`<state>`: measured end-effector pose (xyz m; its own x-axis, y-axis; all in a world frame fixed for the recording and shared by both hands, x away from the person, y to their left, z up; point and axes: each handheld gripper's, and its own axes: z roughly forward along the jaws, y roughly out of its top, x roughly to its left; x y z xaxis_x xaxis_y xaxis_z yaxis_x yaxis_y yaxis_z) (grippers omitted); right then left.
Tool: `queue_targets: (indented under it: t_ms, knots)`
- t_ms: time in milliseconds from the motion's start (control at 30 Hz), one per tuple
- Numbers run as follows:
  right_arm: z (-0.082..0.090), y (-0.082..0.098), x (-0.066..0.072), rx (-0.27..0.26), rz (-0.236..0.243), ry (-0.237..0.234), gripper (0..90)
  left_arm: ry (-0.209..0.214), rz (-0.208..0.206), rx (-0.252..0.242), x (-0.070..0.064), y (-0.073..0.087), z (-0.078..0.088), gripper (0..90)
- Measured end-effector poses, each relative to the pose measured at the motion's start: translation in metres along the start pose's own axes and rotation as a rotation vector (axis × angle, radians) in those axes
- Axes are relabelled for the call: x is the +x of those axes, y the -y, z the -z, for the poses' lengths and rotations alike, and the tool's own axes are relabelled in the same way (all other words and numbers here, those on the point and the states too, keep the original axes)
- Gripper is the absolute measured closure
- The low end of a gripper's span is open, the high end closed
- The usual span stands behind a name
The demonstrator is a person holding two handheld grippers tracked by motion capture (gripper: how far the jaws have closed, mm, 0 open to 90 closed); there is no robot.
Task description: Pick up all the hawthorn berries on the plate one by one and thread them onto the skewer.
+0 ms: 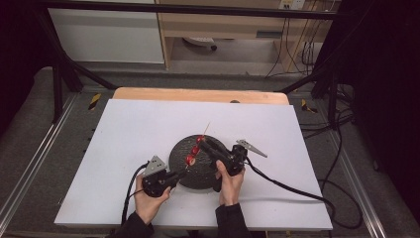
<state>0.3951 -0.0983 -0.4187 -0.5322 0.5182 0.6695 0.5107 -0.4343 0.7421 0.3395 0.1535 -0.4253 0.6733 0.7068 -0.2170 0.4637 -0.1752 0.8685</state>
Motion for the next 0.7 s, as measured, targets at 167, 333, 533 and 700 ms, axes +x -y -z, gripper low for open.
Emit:
queue_targets:
  t_ms: [167, 333, 533, 700]
  knots:
    - [0.008, -0.011, 0.000, 0.048, 0.084, 0.027, 26.2, 0.004, -0.007, 0.001, 0.002, 0.000, 0.004, 88.7]
    - [0.012, -0.020, -0.003, 0.160, 0.185, 0.067, 12.0, -0.002, -0.014, 0.009, 0.003, 0.000, 0.007, 88.7]
    - [0.016, -0.024, -0.010, 0.292, 0.322, 0.120, 3.9, -0.004, -0.013, 0.023, 0.005, -0.001, 0.012, 88.7]
    - [0.022, -0.024, -0.017, 0.420, 0.426, 0.157, 0.9, -0.010, -0.012, 0.033, 0.009, -0.003, 0.017, 88.7]
